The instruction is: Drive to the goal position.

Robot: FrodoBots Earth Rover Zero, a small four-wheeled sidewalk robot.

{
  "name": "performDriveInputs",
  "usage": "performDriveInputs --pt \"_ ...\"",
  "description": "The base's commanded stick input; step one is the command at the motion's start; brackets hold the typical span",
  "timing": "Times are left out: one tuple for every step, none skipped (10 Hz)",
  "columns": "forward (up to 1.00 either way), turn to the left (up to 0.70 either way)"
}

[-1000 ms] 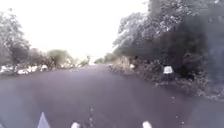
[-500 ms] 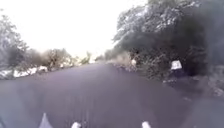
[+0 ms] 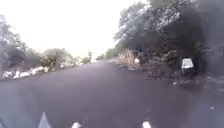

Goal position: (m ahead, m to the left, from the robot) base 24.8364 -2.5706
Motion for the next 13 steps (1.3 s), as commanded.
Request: performDriveInputs --pt "0.85 0.00" --pt "0.85 0.00" --pt "0.85 0.00" --pt "0.85 0.00" --pt "0.85 0.00" --pt "0.85 0.00" --pt "0.85 0.00" --pt "0.85 0.00" --pt "0.85 0.00" --pt "0.85 0.00" --pt "0.85 0.00" --pt "0.85 0.00" --pt "0.85 0.00"
